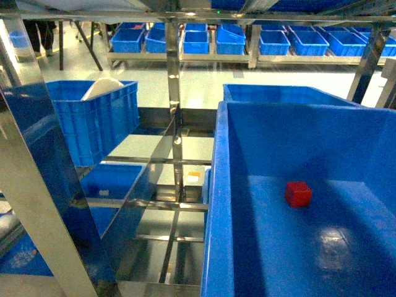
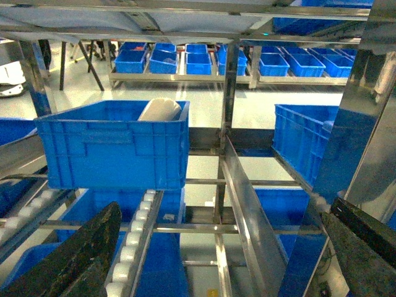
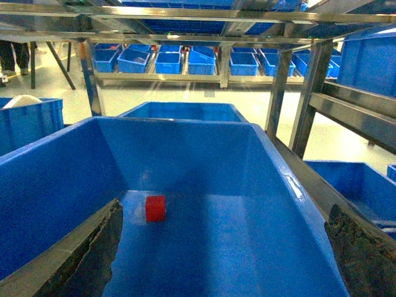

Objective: Place magnetic block on left shelf second layer

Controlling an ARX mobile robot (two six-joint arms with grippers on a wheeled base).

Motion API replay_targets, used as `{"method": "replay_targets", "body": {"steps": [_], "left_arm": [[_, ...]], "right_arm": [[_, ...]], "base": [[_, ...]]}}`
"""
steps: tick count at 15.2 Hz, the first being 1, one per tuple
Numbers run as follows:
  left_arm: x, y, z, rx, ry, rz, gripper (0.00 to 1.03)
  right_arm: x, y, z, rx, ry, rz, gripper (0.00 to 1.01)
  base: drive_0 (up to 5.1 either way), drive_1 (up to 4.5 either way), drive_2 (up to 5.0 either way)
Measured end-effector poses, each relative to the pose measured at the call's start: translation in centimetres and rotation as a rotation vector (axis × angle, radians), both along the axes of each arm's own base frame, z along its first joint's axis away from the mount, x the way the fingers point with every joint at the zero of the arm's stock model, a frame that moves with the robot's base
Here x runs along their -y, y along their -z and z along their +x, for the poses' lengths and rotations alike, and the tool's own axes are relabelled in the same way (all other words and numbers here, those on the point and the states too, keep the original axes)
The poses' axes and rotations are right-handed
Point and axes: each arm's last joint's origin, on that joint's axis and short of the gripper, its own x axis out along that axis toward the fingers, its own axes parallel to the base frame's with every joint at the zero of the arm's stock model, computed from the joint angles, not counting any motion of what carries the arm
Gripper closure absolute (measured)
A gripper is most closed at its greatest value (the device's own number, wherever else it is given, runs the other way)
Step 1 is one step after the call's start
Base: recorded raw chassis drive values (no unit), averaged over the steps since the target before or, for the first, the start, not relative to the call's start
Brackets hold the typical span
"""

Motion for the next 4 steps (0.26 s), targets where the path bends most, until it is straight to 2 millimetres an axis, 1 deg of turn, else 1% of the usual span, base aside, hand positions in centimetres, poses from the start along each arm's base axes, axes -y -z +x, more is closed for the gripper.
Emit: {"method": "replay_targets", "body": {"steps": [4], "left_arm": [[0.0, 0.0, 0.0, 0.0, 0.0, 0.0, 0.05]], "right_arm": [[0.0, 0.0, 0.0, 0.0, 0.0, 0.0, 0.03]], "base": [[0.0, 0.0, 0.0]]}}
